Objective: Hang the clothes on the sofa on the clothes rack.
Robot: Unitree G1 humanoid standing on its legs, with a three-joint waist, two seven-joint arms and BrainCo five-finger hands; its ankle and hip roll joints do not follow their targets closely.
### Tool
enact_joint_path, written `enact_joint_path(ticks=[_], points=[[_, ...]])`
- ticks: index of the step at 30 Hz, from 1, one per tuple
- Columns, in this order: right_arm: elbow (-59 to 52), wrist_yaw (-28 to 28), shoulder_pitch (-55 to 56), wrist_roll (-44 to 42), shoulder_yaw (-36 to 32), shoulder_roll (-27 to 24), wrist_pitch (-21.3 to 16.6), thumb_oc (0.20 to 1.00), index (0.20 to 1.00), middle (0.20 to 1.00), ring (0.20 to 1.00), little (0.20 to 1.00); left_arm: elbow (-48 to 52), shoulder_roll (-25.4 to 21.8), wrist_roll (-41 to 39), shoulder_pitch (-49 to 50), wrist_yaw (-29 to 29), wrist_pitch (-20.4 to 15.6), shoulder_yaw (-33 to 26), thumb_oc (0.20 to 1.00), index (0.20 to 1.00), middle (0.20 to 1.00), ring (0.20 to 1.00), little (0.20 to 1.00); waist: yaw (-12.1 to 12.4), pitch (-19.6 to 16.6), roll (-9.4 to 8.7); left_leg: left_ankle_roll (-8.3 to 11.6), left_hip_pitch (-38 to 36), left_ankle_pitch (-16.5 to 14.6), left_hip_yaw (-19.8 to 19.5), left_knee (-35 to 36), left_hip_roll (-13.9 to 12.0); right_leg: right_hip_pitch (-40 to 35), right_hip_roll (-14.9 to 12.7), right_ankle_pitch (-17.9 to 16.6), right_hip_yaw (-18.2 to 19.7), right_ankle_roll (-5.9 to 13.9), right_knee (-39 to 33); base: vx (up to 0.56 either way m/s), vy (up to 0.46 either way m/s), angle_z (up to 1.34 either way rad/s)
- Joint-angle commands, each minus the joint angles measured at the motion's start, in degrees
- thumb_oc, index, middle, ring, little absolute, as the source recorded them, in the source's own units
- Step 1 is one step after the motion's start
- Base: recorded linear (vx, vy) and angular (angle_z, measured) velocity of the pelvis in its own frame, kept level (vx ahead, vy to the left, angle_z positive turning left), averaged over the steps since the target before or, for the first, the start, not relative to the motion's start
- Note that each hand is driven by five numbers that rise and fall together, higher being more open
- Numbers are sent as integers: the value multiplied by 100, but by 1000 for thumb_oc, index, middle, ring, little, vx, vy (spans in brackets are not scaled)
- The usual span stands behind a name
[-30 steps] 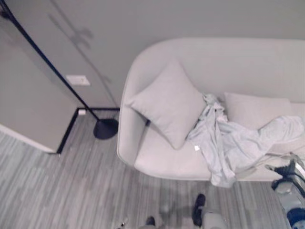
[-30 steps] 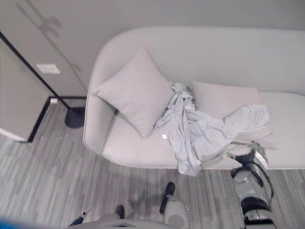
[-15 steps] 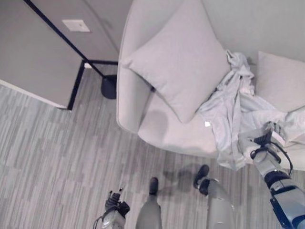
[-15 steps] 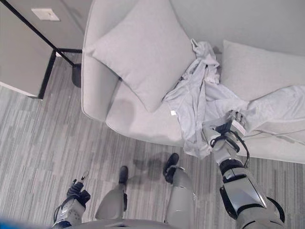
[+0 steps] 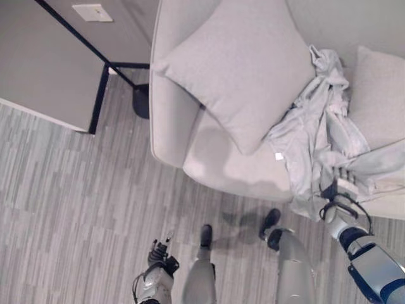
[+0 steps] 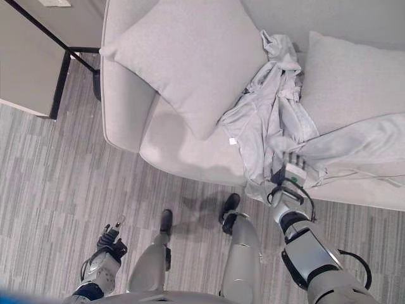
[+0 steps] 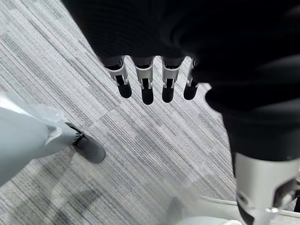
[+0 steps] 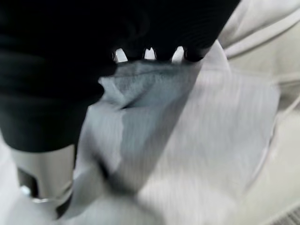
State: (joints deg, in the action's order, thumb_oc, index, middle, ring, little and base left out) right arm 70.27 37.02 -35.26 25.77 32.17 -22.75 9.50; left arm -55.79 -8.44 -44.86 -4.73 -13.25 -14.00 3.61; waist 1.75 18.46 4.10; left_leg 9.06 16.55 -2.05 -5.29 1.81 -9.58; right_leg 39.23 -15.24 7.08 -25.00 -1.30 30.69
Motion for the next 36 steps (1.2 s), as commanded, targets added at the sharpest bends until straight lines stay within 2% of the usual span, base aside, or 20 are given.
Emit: enact_joint_path(ticks=[1, 2, 3, 4, 5, 7, 9, 15, 21, 24, 25, 26, 27, 28, 29, 30, 31, 35, 36], points=[[645, -556, -149, 1006, 499, 539, 295, 1000, 1000, 1000, 1000, 1000, 116, -44, 56, -209, -136, -200, 357, 1000, 1000, 1000, 1000, 1000, 219, 136, 195, -359, -331, -63, -93, 319, -16, 721, -427, -200, 709, 1149, 638, -75, 20, 21], [744, -597, -187, 1070, 567, 607, 345, 1000, 1000, 1000, 1000, 1000, 107, -46, 71, -277, -143, -200, 417, 1000, 1000, 1000, 1000, 1000, 232, 173, 210, -355, -258, -40, -127, 319, -4, 765, -454, -204, 702, 1156, 636, -38, 8, 22], [749, -596, -192, 1070, 567, 611, 344, 881, 881, 881, 881, 881, 106, -47, 71, -281, -143, -201, 415, 1000, 1000, 1000, 1000, 1000, 228, 172, 209, -355, -253, -39, -130, 319, -2, 770, -458, -204, 701, 1156, 638, -29, 5, 26], [824, -629, -204, 1079, 581, 640, 375, 351, 351, 351, 351, 351, 125, -42, 74, -308, -151, -195, 454, 1000, 1000, 1000, 1000, 1000, 238, 184, 217, -355, -200, -22, -159, 319, 19, 801, -468, -210, 694, 1154, 641, -28, -4, 15], [907, -675, -226, 1051, 569, 668, 404, 200, 200, 200, 200, 200, 137, -34, 78, -338, -160, -178, 504, 1000, 1000, 1000, 1000, 1000, 250, 203, 232, -357, -128, -6, -195, 319, 40, 854, -489, -211, 679, 1146, 656, -41, -7, 9], [1107, -779, -236, 897, 487, 673, 432, 200, 200, 200, 200, 200, 192, -23, 113, -345, -182, -148, 584, 1000, 1000, 1000, 1000, 1000, 293, 233, 265, -352, -31, 12, -256, 319, 75, 902, -538, -223, 638, 1140, 658, -40, -10, 9], [1325, -994, -234, 577, 271, 477, 379, 200, 200, 200, 200, 200, 242, -19, 194, -273, -136, -66, 665, 1000, 1000, 1000, 1000, 1000, 366, 268, 342, -354, 118, 52, -367, 319, 138, 1000, -604, -238, 619, 1134, 679, -27, -11, 18], [1310, -1115, -57, 77, -79, 127, 217, 200, 200, 200, 200, 200, 169, -31, 351, -149, -41, 71, 671, 1000, 1000, 1000, 1000, 1000, 410, 293, 402, -336, 217, 70, -483, 319, 231, 1056, -696, -257, 593, 1144, 696, -8, -12, 21], [1032, -830, 426, -429, -491, 180, 83, 200, 200, 200, 200, 200, 48, -48, 438, -119, -113, 76, 558, 1000, 1000, 1000, 1000, 1000, 257, 186, 303, -352, -36, -17, -464, 319, 224, 804, -691, -317, 578, 1176, 616, 23, -4, 4], [594, -470, 638, -1401, -1248, 68, -171, 200, 200, 200, 200, 200, 135, -112, 435, 14, -184, 70, 459, 1000, 1000, 1000, 1000, 1000, 150, 35, 226, -368, -294, -119, -402, 319, 204, 497, -680, -381, 561, 1224, 496, 60, 27, 3], [-36, -235, 824, -1939, -1704, -15, -397, 200, 200, 200, 200, 200, 152, -172, 482, 151, -216, 81, 350, 1000, 1000, 1000, 1000, 1000, 75, -68, 168, -369, -466, -188, -351, 319, 189, 266, -662, -428, 563, 1246, 376, 60, 33, -1], [-36, -235, 824, -1939, -1704, -15, -397, 200, 200, 200, 200, 200, 152, -172, 482, 151, -216, 81, 350, 1000, 1000, 1000, 1000, 1000, 75, -68, 168, -369, -466, -188, -351, 319, 189, 266, -662, -428, 563, 1246, 376, 59, 48, -2], [-658, -146, 977, -2201, -1956, -84, -490, 200, 200, 200, 200, 200, 210, -197, 482, 246, -235, 92, 279, 1000, 1000, 1000, 1000, 1000, 36, -122, 127, -375, -590, -230, -308, 319, 179, 109, -634, -469, 551, 1261, 273, 3, 92, -6], [-1875, -2, 1307, -2529, -2409, -174, -702, 200, 200, 200, 200, 200, 293, -217, 548, 431, -259, 132, 108, 1000, 1000, 1000, 1000, 1000, -57, -237, 24, -405, -728, -204, -230, 319, 218, -157, -623, -709, 500, 1206, -40, 71, 85, -10], [-1890, -2, 1328, -2524, -2407, -171, -692, 200, 200, 200, 200, 200, 292, -217, 547, 445, -260, 134, 110, 1000, 1000, 1000, 1000, 1000, -46, -242, 55, -400, -813, -311, -222, 319, 171, -200, -590, -567, 536, 1290, 49, 28, 140, -15], [-2971, 14, 1624, -2757, -2756, -169, -848, 200, 200, 200, 200, 200, 352, -214, 565, 580, -290, 197, -68, 1000, 1000, 1000, 1000, 1000, -119, -343, -55, -446, -1000, -295, -137, 319, 227, -439, -589, -807, 507, 1235, -227, 48, 71, -25], [-2989, 13, 1640, -2753, -2762, -166, -838, 200, 200, 200, 200, 200, 354, -216, 565, 586, -291, 199, -63, 1000, 1000, 1000, 1000, 1000, -115, -340, -53, -447, -1008, -294, -138, 319, 224, -455, -584, -816, 503, 1236, -242, -1, 116, -31], [-4713, -235, 2113, -3267, -3326, -114, -1179, 200, 200, 200, 200, 200, 694, -224, 721, 875, -327, 347, -291, 1000, 1000, 1000, 1000, 1000, -216, -658, -218, -536, -1643, -472, 14, 319, 323, -1252, -567, -988, 493, 1298, -699, 37, 102, -22], [-4714, -235, 2114, -3266, -3327, -114, -1178, 200, 200, 200, 200, 200, 694, -225, 721, 875, -327, 347, -291, 1000, 1000, 1000, 1000, 1000, -216, -655, -217, -536, -1646, -473, 14, 319, 322, -1256, -566, -988, 492, 1298, -701, 30, 82, -15]])
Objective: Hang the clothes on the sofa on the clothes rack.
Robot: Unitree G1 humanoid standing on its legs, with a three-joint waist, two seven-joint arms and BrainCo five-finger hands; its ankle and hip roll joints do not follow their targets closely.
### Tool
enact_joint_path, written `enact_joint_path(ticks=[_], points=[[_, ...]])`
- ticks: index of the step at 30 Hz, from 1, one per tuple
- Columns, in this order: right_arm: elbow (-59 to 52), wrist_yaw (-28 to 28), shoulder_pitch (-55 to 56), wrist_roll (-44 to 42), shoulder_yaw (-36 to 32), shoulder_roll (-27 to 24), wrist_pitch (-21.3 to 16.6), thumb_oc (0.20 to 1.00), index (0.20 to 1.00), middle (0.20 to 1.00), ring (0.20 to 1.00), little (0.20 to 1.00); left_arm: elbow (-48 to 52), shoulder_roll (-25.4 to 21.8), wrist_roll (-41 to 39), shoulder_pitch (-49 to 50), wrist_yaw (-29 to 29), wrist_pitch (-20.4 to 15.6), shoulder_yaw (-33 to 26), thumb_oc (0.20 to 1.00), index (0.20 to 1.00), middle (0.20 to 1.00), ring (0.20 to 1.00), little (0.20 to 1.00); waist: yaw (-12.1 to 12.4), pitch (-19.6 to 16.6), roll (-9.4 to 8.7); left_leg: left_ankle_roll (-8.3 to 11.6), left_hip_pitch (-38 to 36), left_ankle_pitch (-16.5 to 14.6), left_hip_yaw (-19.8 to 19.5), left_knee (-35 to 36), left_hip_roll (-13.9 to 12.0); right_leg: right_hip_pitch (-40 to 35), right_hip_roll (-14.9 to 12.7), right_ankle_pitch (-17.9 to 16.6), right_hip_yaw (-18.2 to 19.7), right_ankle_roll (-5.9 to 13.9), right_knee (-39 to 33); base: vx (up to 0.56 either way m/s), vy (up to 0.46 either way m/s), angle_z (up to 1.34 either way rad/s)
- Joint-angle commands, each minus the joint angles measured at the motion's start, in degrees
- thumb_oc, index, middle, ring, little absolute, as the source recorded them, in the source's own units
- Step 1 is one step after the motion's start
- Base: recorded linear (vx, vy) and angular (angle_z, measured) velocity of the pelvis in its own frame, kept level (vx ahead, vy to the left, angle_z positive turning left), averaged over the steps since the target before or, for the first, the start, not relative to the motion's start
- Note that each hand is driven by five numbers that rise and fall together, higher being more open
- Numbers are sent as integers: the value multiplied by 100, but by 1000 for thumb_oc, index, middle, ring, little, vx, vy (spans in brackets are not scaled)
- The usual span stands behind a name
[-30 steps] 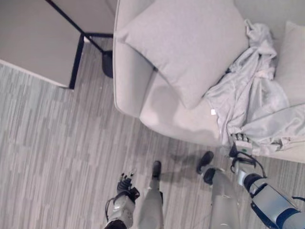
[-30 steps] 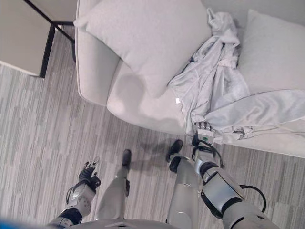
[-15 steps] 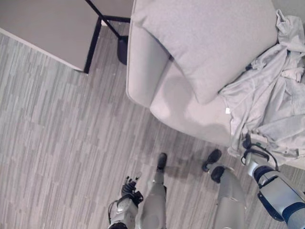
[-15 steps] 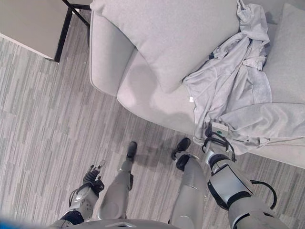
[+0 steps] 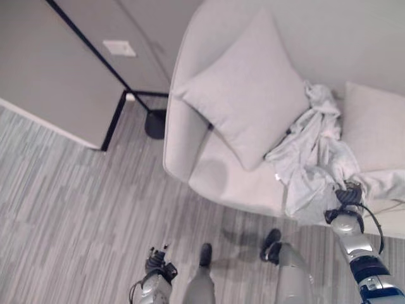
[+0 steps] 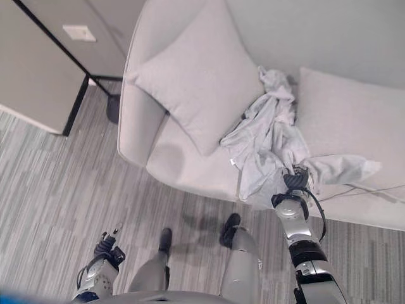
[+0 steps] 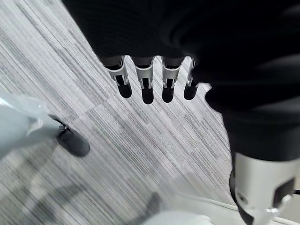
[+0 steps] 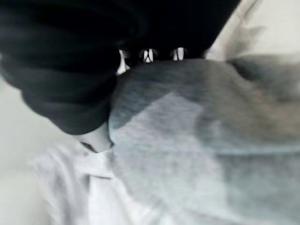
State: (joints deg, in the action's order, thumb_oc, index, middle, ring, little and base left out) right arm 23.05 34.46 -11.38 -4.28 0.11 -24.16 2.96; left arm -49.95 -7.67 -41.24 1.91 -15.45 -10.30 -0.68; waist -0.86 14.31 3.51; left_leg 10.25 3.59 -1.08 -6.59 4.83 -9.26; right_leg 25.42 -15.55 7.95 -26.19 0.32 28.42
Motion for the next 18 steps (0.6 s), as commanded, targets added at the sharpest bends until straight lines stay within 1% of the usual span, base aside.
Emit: enact_joint_path(ticks=[1, 4, 5, 6, 7, 9, 10, 13, 15, 16, 18], points=[[-237, -23, -292, -379, -189, 21, -585, 200, 200, 200, 200, 200, 231, -326, 427, 268, -113, -13, 115, 1000, 1000, 1000, 1000, 1000, 43, -328, -204, -667, -443, -600, 159, 17, 307, -16, -552, -1095, 595, 1148, -538, 12, 62, -19], [-816, -80, -337, -584, -338, 15, -683, 200, 200, 200, 200, 200, 481, -406, 721, 273, -208, 66, 38, 1000, 1000, 1000, 1000, 1000, 37, -543, -316, -713, -704, -646, 199, 17, 383, -411, -582, -1226, 552, 1171, -753, -16, 116, -9], [-1168, -137, -481, -770, -370, -66, -716, 200, 200, 200, 200, 200, 789, -502, 1254, 277, -420, 152, 57, 1000, 1000, 1000, 1000, 1000, 56, -744, -411, -767, -972, -751, 280, 17, 469, -723, -611, -1342, 566, 1209, -897, -43, 123, -1], [-1172, -137, -480, -769, -374, -63, -712, 200, 200, 200, 200, 200, 797, -504, 1258, 278, -424, 158, 57, 1000, 1000, 1000, 1000, 1000, 49, -749, -422, -774, -951, -725, 270, 17, 486, -729, -620, -1384, 558, 1206, -944, -56, 144, -12], [-1304, -80, -705, -864, -358, -205, -718, 200, 200, 200, 200, 200, 1169, -568, 1585, 265, -585, 163, 124, 1000, 1000, 1000, 1000, 1000, 74, -875, -473, -792, -1110, -794, 308, 17, 515, -904, -628, -1417, 558, 1226, -1017, -41, 81, -21], [-1356, -3, -1041, -1044, -298, -374, -758, 200, 200, 200, 200, 200, 1565, -600, 1862, 223, -751, 105, 191, 1000, 1000, 1000, 1000, 1000, 95, -977, -550, -811, -1213, -831, 351, 17, 550, -1030, -644, -1475, 589, 1237, -1116, -51, 81, -20], [-1400, 19, -1232, -1079, -255, -489, -778, 200, 200, 200, 200, 200, 1681, -637, 2115, 160, -822, 128, 254, 1000, 1000, 1000, 1000, 1000, 96, -1035, -603, -822, -1240, -815, 371, 17, 581, -1087, -651, -1550, 596, 1242, -1196, -61, 56, -13], [-1593, 95, -1898, -1172, -33, -788, -901, 200, 200, 200, 200, 200, 1860, -808, 3028, -185, -1069, 192, 551, 1000, 1000, 1000, 1000, 1000, 76, -1170, -682, -828, -1373, -872, 452, 17, 599, -1229, -622, -1571, 655, 1250, -1308, -61, 51, -10], [-1582, 95, -1917, -1175, -31, -794, -905, 200, 200, 200, 200, 200, 1856, -802, 3034, -199, -1073, 192, 548, 1000, 1000, 1000, 1000, 1000, 71, -1164, -694, -834, -1354, -846, 447, 17, 619, -1226, -636, -1609, 655, 1245, -1343, -34, 31, -23], [-1702, 144, -2741, -1143, 276, -1171, -975, 200, 200, 200, 200, 200, 1908, -919, 3562, -638, -1409, 191, 805, 1000, 1000, 1000, 1000, 1000, 27, -1298, -764, -833, -1493, -921, 540, 17, 632, -1316, -592, -1628, 715, 1252, -1405, -34, 51, -20], [-1755, 145, -3222, -1246, 543, -1364, -1024, 200, 200, 200, 200, 200, 1927, -959, 3736, -938, -1611, 175, 947, 1000, 1000, 1000, 1000, 1000, -36, -1386, -805, -830, -1589, -953, 607, 17, 639, -1383, -581, -1650, 765, 1252, -1441, -19, 48, -25]])
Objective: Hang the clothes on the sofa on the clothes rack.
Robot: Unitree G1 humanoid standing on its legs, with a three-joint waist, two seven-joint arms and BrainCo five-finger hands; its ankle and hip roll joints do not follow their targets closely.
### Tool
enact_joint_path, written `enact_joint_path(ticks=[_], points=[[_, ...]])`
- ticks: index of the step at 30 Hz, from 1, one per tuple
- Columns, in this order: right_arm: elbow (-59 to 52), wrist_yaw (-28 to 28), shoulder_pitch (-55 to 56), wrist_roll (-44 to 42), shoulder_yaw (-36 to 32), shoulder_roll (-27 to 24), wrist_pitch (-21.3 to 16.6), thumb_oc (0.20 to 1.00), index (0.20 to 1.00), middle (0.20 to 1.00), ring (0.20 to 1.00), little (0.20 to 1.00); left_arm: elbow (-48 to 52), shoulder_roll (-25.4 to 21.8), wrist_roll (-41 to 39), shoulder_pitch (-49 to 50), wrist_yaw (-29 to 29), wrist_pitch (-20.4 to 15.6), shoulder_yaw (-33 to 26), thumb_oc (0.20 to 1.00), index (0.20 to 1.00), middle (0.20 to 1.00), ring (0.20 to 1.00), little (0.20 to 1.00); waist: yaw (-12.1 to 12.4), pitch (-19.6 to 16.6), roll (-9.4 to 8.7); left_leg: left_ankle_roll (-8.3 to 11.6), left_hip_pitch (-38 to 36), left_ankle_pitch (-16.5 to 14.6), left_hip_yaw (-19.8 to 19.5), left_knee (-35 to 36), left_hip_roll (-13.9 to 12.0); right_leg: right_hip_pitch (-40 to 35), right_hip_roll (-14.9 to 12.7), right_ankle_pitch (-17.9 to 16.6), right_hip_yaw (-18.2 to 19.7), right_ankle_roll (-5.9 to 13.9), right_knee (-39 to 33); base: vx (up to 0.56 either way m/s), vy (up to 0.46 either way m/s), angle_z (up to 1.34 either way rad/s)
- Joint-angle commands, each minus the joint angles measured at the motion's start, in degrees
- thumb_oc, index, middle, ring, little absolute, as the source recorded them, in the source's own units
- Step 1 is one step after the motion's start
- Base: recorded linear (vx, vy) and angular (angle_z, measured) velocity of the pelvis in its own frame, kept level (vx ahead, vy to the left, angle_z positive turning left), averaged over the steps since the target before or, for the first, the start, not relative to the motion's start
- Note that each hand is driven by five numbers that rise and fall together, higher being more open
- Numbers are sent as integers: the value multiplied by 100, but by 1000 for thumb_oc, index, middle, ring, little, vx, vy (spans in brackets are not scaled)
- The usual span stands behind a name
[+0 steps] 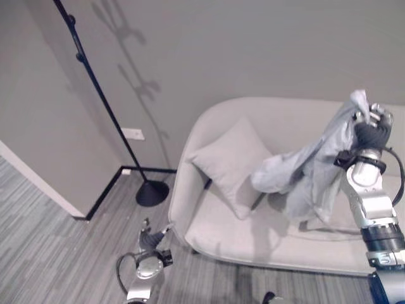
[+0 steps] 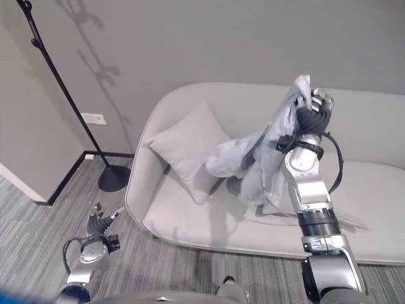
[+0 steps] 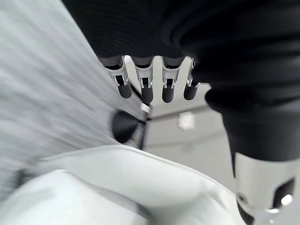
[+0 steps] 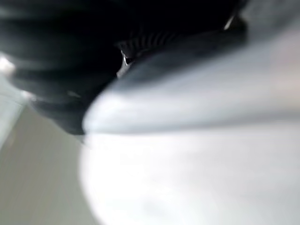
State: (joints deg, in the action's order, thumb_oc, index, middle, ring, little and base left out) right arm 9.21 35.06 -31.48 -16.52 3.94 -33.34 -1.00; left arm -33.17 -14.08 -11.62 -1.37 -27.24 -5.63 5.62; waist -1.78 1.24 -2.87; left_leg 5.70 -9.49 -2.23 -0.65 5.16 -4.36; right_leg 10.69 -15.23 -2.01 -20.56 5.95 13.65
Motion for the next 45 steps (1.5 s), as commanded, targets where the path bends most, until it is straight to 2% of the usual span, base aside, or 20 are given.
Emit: enact_joint_path(ticks=[1, 9, 13, 17, 21, 23, 24, 27, 28, 34, 39, 45], points=[[-377, 80, -1444, -56, 271, -556, -632, 200, 200, 200, 200, 200, 234, -329, 847, -751, -515, -286, 376, 1000, 1000, 1000, 1000, 1000, 27, -115, -177, -375, -331, -859, 40, -16, 158, 78, -612, -660, 229, 693, 22, -13, 26, -29], [-503, -68, -2537, -549, 1155, -772, -748, 200, 200, 200, 200, 200, -1, -114, 989, -1665, -782, -234, 999, 1000, 1000, 1000, 1000, 1000, -219, -299, -245, -372, -559, -935, 239, -16, 203, 15, -587, -700, 430, 697, -56, -10, 21, -16], [-460, -63, -3325, -916, 1729, -790, -867, 200, 200, 200, 200, 200, -640, 303, 739, -2398, -637, -177, 1749, 1000, 1000, 1000, 1000, 1000, -392, -370, -256, -362, -665, -952, 338, -16, 201, -12, -538, -679, 548, 679, -80, -14, 1, -18], [-368, -61, -3772, -1130, 2035, -655, -955, 200, 200, 200, 200, 200, -832, 570, 614, -2768, -533, -155, 2113, 1000, 1000, 1000, 1000, 1000, -480, -376, -240, -365, -725, -970, 398, -16, 194, -15, -480, -666, 633, 666, -119, -15, -12, -14], [-404, -96, -4016, -1170, 2304, -278, -885, 200, 200, 200, 200, 200, -421, 1046, -401, -2922, 56, -361, 2638, 1000, 1000, 1000, 1000, 1000, -549, -362, -223, -377, -768, -972, 455, -16, 184, -19, -395, -686, 736, 655, -227, -25, -24, -17], [-375, -106, -4002, -1144, 2315, -213, -858, 200, 200, 200, 200, 200, -208, 1095, -633, -2864, 190, -408, 2752, 1000, 1000, 1000, 1000, 1000, -536, -354, -221, -380, -768, -975, 466, -16, 184, -28, -390, -703, 746, 654, -263, -26, -11, -5], [-249, -129, -4066, -1112, 2317, -92, -792, 200, 200, 200, 200, 200, 170, 1168, -1057, -2698, 509, -454, 2983, 1000, 1000, 1000, 1000, 1000, -515, -330, -216, -391, -771, -978, 472, -16, 198, -49, -384, -746, 777, 662, -327, -47, -18, -8], [-111, -148, -4053, -1075, 2277, -2, -731, 200, 200, 200, 200, 200, 562, 1127, -1350, -2467, 800, -451, 3165, 1000, 1000, 1000, 1000, 1000, -469, -301, -222, -408, -778, -986, 477, -16, 218, -77, -392, -793, 796, 674, -391, -38, -6, -9], [-5, -185, -4082, -1038, 2223, 66, -667, 200, 200, 200, 200, 200, 895, 1039, -1590, -2256, 1056, -447, 3328, 1000, 1000, 1000, 1000, 1000, -427, -275, -210, -430, -773, -981, 468, -16, 253, -103, -417, -852, 803, 696, -435, -45, 6, -13], [353, -274, -4277, -956, 2159, 165, -559, 200, 200, 200, 200, 200, 1432, 714, -1545, -1894, 1397, -352, 3464, 1000, 1000, 1000, 1000, 1000, -339, -252, -193, -478, -754, -980, 430, -16, 371, -172, -534, -995, 808, 754, -535, -35, 14, -3], [367, -389, -4309, -1105, 2115, 98, -643, 200, 200, 200, 200, 200, 1205, 641, -1156, -1819, 1263, -288, 3220, 1000, 1000, 1000, 1000, 1000, -314, -266, -201, -504, -746, -973, 404, -16, 456, -222, -617, -1072, 779, 772, -596, -21, 13, 1], [344, -401, -4441, -1112, 2125, 32, -675, 200, 200, 200, 200, 200, 1052, 633, -1188, -1762, 1197, -271, 3038, 1000, 1000, 1000, 1000, 1000, -273, -277, -244, -524, -706, -950, 383, -16, 521, -280, -689, -1153, 709, 790, -679, -17, 8, 1]])
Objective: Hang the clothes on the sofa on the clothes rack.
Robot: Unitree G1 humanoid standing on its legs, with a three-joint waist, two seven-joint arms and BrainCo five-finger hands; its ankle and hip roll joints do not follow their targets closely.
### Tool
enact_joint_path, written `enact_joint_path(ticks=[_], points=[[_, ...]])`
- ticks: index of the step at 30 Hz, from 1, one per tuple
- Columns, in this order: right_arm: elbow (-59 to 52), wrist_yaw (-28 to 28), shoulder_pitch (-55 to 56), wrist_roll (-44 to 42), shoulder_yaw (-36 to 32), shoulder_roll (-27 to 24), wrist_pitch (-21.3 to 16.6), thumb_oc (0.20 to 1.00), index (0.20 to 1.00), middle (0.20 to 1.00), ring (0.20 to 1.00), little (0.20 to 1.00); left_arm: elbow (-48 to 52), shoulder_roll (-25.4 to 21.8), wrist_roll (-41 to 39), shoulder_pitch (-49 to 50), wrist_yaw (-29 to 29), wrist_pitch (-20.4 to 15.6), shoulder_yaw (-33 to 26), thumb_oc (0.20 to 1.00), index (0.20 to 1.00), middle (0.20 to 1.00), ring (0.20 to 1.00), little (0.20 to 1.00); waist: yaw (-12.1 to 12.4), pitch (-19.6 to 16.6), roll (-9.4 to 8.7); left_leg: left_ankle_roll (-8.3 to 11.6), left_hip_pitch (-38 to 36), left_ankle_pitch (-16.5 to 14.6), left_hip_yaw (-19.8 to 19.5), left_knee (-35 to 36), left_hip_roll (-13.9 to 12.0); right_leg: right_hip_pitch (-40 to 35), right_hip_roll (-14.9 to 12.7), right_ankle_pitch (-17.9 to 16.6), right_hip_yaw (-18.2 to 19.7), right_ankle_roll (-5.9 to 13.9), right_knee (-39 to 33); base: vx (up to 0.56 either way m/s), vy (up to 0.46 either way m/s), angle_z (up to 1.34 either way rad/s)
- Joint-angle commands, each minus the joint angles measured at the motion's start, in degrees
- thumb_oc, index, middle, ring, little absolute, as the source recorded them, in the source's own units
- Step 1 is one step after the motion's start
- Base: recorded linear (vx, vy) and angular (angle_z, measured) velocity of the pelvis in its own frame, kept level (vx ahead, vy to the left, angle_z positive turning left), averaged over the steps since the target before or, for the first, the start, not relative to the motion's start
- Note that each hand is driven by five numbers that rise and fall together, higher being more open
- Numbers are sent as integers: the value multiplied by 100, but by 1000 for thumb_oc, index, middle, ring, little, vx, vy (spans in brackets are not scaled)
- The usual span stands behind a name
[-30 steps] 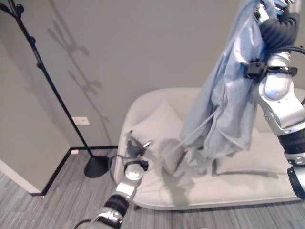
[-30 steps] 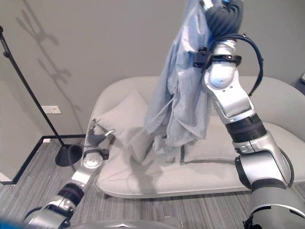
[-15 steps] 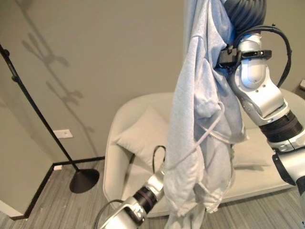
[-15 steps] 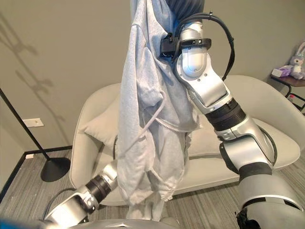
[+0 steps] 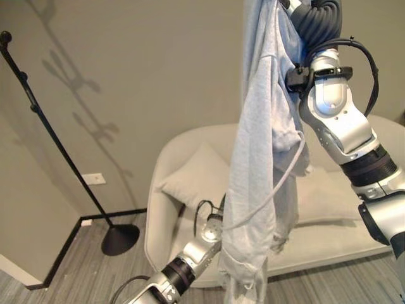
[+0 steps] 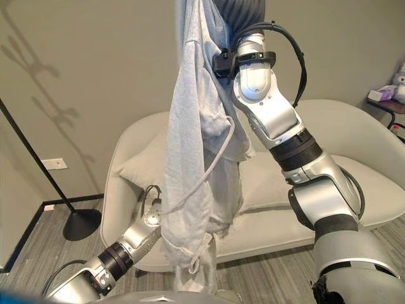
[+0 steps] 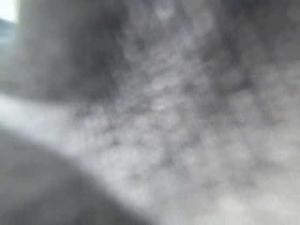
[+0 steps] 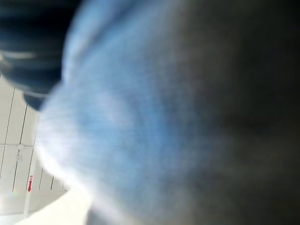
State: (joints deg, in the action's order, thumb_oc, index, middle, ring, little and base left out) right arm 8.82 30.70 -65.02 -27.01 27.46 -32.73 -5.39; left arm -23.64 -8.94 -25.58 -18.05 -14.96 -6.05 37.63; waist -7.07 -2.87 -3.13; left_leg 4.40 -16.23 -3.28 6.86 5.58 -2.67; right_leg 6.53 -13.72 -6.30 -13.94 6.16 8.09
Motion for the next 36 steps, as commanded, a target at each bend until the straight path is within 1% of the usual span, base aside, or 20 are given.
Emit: enact_joint_path(ticks=[1, 8, 10, 15, 19, 20, 31, 34, 36], points=[[415, 34, -1126, -61, -206, -39, -236, 200, 200, 200, 200, 200, 110, 116, 156, -74, -19, -235, -171, 1000, 1000, 1000, 1000, 1000, 265, 131, -230, -397, -28, -843, -375, -58, 362, 127, -852, -733, 35, 771, -123, -27, 14, 3], [732, 52, -1302, -44, -147, -85, -184, 200, 200, 200, 200, 200, 248, 76, -148, 102, 154, -234, -134, 1000, 1000, 1000, 1000, 1000, 308, 123, -279, -416, -53, -860, -425, -58, 394, 33, -881, -774, 0, 785, -177, -6, 10, 8], [878, 60, -1387, -29, -130, -55, -152, 200, 200, 200, 200, 200, 434, 38, -446, 275, 301, -233, -83, 1000, 1000, 1000, 1000, 1000, 342, 139, -282, -429, -62, -859, -438, -58, 398, 3, -887, -785, -11, 786, -193, -9, 21, 6], [1151, 72, -1525, 10, -109, -14, -114, 200, 200, 200, 200, 200, 651, -61, -650, 434, 490, -215, 21, 1000, 1000, 1000, 1000, 1000, 388, 160, -297, -448, -63, -854, -462, -58, 405, -28, -892, -800, -17, 792, -202, 0, 0, 0], [1634, 120, -1812, 85, -103, 16, -74, 200, 200, 200, 200, 200, 888, -204, -744, 539, 707, -207, 140, 1000, 1000, 1000, 1000, 1000, 432, 173, -322, -466, -60, -862, -491, -58, 426, -55, -904, -834, -25, 806, -213, 3, 23, 3], [1928, 148, -1998, 76, -109, 14, -67, 200, 200, 200, 200, 200, 968, -265, -823, 602, 793, -212, 149, 1000, 1000, 1000, 1000, 1000, 465, 178, -339, -472, -49, -861, -500, -58, 432, -71, -907, -857, -40, 815, -240, -1, 13, 5], [2922, 209, -2968, -205, 43, -35, -225, 200, 200, 200, 200, 200, 916, -345, -1067, 614, 982, -231, 248, 1000, 1000, 1000, 1000, 1000, 535, 152, -439, -484, -50, -873, -555, -58, 435, -139, -893, -911, -95, 845, -299, 13, 13, 5], [3036, 211, -3089, -247, 79, 44, -275, 200, 200, 200, 200, 200, 900, -320, -1163, 549, 980, -249, 256, 1000, 1000, 1000, 1000, 1000, 532, 132, -466, -489, -59, -884, -559, -58, 434, -156, -889, -923, -76, 850, -310, 0, 0, 0], [3088, 186, -3119, -158, 175, 138, -213, 200, 200, 200, 200, 200, 858, -286, -1238, 501, 971, -248, 288, 1000, 1000, 1000, 1000, 1000, 534, 132, -492, -499, -65, -888, -555, -58, 450, -167, -887, -938, -60, 845, -317, 0, 0, 0]])
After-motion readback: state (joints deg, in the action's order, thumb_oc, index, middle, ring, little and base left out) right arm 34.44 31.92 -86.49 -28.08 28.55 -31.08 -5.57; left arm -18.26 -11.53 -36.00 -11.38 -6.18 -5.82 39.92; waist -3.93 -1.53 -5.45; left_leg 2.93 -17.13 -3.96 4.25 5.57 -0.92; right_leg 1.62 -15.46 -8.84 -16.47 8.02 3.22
